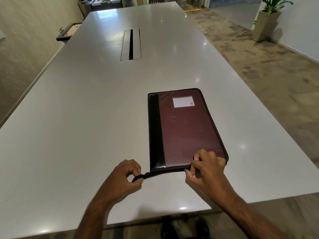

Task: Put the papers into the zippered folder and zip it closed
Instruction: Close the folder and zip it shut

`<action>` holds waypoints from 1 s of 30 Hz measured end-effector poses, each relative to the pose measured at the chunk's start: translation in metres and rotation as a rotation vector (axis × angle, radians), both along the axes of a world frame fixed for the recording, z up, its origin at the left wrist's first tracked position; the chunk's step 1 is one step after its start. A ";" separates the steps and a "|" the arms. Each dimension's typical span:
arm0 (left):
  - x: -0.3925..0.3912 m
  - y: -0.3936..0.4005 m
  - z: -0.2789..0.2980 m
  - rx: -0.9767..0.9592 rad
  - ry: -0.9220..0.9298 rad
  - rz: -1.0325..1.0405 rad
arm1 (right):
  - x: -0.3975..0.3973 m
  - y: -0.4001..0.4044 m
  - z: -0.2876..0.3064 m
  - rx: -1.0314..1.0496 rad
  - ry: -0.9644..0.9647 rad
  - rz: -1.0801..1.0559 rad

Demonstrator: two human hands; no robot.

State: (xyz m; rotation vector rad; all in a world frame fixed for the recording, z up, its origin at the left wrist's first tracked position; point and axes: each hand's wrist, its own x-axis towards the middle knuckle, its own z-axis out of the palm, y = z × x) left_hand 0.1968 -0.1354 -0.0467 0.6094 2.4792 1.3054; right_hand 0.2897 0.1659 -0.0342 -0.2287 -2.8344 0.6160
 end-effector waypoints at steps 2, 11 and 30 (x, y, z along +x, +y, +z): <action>0.000 0.001 0.000 0.001 -0.002 0.001 | 0.003 0.005 0.003 0.011 -0.001 -0.011; 0.002 0.003 0.003 0.013 -0.007 0.016 | 0.015 0.028 0.015 0.020 -0.028 -0.058; 0.003 0.006 0.006 0.002 -0.031 0.034 | 0.022 0.120 0.016 -0.169 -0.125 -0.020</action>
